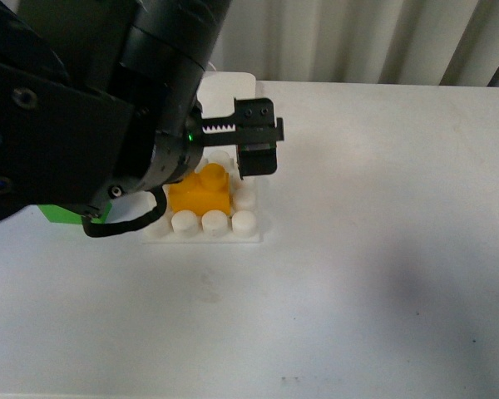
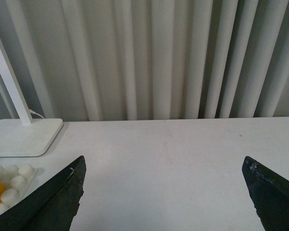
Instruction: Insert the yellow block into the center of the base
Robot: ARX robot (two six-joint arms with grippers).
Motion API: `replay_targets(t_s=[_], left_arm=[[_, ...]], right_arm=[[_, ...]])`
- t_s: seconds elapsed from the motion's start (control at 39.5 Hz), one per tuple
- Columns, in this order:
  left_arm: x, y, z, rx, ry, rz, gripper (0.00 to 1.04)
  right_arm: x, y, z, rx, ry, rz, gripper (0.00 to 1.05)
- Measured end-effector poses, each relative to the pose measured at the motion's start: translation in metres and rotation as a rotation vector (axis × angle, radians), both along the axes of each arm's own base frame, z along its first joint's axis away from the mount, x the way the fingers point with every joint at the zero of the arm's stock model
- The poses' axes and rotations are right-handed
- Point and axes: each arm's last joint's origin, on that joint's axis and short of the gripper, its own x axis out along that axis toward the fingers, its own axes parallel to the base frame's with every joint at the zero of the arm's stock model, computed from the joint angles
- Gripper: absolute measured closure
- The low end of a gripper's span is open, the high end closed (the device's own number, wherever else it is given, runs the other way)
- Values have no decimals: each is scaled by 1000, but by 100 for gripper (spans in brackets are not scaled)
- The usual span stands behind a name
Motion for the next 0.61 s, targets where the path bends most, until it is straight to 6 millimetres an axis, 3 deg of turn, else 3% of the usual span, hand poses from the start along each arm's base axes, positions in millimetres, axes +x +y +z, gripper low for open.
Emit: replay_targets(t_s=[0.13, 0.3, 0.43, 0.53, 0.61], left_arm=[[-13, 19, 27, -5, -57, 22, 6], [-41, 68, 69, -36, -168, 95, 6], [-78, 110, 97, -73, -255, 163, 6], [-119, 140, 105, -22, -541, 56, 28], [-150, 155, 97, 43, -601, 44, 46]], right_arm=[[0, 0, 0, 0, 0, 0, 9], [0, 0, 0, 0, 0, 0, 9], [0, 0, 0, 0, 0, 0, 9], [0, 0, 0, 0, 0, 0, 9], [0, 0, 0, 0, 0, 0, 9]])
